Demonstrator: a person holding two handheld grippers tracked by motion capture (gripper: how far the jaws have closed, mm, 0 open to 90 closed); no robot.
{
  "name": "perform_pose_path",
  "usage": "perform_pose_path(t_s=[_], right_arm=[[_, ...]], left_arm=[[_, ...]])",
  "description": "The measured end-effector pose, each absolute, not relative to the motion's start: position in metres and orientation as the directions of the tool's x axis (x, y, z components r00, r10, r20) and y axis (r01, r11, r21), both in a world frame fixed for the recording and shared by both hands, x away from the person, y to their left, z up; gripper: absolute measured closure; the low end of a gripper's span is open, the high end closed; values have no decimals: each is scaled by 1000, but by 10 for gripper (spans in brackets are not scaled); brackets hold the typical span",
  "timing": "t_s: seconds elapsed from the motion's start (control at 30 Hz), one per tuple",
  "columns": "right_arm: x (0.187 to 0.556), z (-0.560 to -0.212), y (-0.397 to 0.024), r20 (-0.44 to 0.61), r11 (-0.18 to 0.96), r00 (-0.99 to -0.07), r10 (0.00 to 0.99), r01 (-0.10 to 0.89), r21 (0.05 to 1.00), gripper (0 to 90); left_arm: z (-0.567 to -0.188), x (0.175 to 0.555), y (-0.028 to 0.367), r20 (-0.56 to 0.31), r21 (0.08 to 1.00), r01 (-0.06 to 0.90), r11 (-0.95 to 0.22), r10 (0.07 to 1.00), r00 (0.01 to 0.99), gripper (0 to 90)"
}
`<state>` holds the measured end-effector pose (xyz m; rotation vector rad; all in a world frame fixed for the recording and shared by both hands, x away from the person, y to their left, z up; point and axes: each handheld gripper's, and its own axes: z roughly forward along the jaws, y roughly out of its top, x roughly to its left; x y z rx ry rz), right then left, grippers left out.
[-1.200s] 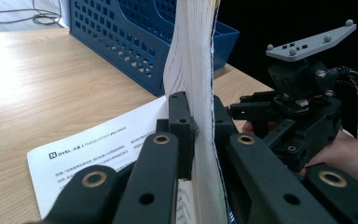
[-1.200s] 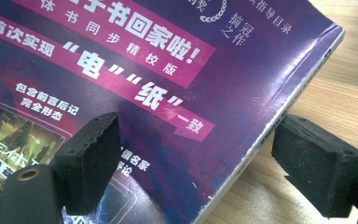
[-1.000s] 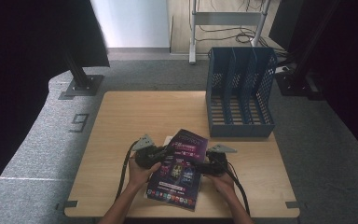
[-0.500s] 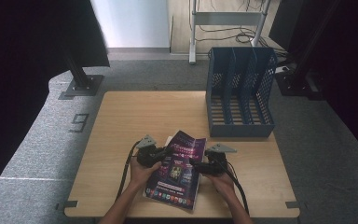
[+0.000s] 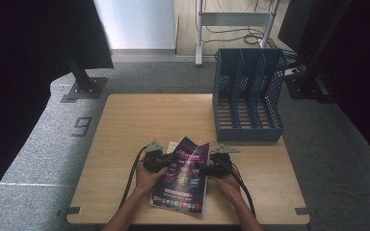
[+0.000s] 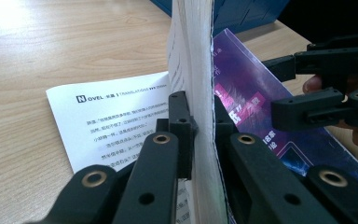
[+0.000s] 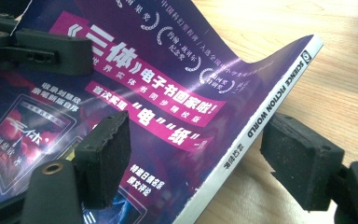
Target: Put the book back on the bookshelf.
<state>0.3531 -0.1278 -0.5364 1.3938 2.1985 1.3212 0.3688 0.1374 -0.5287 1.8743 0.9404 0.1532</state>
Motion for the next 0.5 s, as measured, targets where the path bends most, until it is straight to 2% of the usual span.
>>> perform_pose_path(t_s=[0.5], right_arm=[[377,-542,-128,282,136,-510,813,636,759,297]], left_arm=[[-531,372,141,-303,809,550,-209,654,693,849]])
